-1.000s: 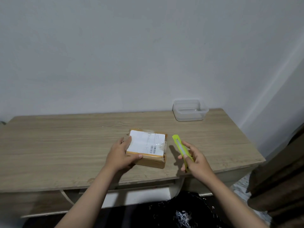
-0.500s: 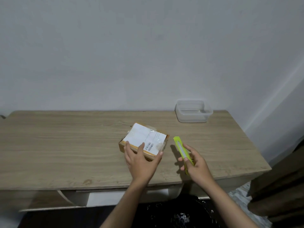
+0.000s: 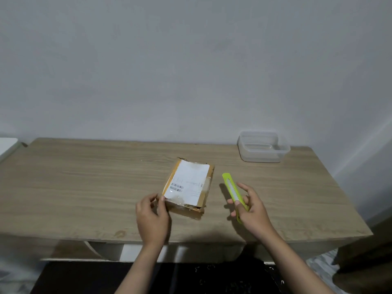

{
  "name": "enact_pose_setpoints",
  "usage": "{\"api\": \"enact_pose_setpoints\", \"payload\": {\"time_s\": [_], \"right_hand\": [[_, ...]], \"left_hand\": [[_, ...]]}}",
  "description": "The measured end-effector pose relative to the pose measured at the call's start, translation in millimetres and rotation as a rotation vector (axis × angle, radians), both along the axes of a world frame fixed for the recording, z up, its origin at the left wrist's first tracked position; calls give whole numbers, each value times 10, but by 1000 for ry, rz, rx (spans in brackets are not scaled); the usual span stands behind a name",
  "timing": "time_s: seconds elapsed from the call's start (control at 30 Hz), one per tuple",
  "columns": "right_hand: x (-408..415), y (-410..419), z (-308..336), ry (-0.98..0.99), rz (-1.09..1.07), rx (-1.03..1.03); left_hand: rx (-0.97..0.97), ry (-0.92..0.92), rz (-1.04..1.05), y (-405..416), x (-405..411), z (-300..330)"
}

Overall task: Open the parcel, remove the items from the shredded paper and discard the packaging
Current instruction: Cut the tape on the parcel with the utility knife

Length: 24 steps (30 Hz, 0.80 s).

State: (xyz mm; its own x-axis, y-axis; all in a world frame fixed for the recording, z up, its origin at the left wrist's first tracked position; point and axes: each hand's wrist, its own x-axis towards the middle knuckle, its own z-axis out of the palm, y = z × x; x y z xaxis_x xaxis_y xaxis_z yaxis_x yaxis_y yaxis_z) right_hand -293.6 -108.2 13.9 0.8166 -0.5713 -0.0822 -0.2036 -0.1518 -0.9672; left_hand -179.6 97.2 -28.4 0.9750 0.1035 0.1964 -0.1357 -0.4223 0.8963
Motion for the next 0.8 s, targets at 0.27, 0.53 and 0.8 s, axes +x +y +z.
{"api": "enact_pose_setpoints", "payload": {"time_s": [0.27, 0.53, 0.8], "right_hand": [[314, -159, -115, -16, -81, 86], [935, -643, -279, 35, -190, 81], [1524, -1030, -379, 200, -78, -223]], "left_hand": [[-49, 189, -243, -614, -153, 40], [62, 112, -293, -320, 495, -220], [139, -1, -225, -371, 563, -326]]}}
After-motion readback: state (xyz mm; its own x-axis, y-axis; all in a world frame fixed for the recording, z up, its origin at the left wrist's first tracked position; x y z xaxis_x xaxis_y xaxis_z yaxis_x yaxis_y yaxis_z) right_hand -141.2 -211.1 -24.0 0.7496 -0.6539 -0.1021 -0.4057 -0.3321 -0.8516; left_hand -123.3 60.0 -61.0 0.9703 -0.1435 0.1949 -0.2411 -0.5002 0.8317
